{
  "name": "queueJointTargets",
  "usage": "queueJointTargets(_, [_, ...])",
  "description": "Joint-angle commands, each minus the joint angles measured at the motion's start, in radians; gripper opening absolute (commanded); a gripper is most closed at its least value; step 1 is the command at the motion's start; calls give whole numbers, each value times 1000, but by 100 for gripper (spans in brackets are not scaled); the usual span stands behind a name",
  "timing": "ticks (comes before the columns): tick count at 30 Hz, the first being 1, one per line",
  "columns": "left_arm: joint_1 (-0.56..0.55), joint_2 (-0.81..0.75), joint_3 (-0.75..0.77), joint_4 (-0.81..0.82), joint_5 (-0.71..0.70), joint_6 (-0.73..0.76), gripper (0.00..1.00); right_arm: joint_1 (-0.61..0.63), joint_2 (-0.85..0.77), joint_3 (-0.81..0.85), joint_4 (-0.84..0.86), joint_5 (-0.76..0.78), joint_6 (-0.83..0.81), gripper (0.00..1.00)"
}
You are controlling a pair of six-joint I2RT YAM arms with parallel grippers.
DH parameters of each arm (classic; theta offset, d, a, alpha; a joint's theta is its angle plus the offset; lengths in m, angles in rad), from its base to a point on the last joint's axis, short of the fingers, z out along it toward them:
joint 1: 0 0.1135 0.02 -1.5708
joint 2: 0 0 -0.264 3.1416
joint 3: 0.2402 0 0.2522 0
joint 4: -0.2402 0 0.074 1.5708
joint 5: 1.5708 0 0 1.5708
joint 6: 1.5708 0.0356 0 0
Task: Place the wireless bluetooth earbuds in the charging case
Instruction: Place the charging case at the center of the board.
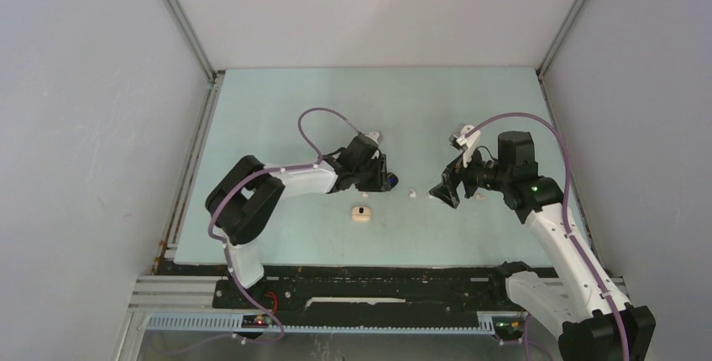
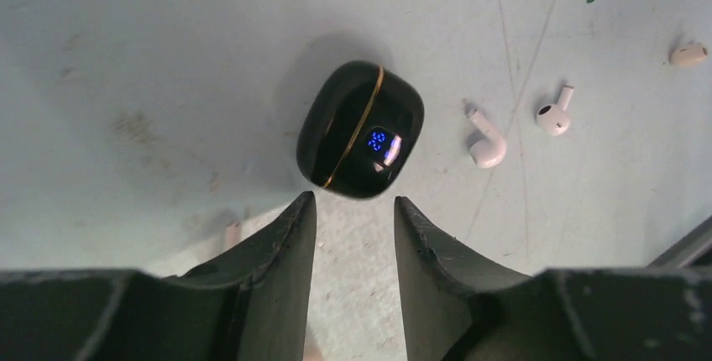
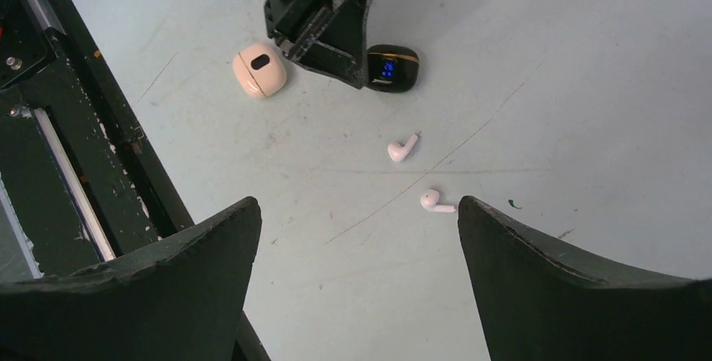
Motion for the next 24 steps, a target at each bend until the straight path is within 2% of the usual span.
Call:
queueJointTargets(1, [7, -134, -33, -72, -94, 77, 45, -3, -8, 5, 16, 1, -12, 90])
queueJointTargets(4, [5, -204, -67, -81, -135, 104, 50, -2, -12, 5, 12, 3, -18, 89])
queueJointTargets(7, [-11, -297, -137, -45, -155, 139, 64, -3, -15, 5, 3, 6, -24, 90])
queueJointTargets(8, [-23, -333, -167, -22, -159, 157, 83, -3, -16, 5, -1, 7, -26, 90])
queueJointTargets(9, [-39, -376, -197, -10, -170, 172, 97, -3, -18, 5, -1, 7, -26, 90])
queueJointTargets(13, [-72, -503, -272, -16, -175, 205, 100, -4, -17, 5, 2, 3, -28, 90])
queueJointTargets(17, [-86, -558, -294, -99, -185, 243, 100, -4, -13, 5, 3, 3, -28, 90])
queueJointTargets(24, [-149, -671, -394, -25, -247, 294, 98, -3, -10, 5, 0, 8, -27, 90])
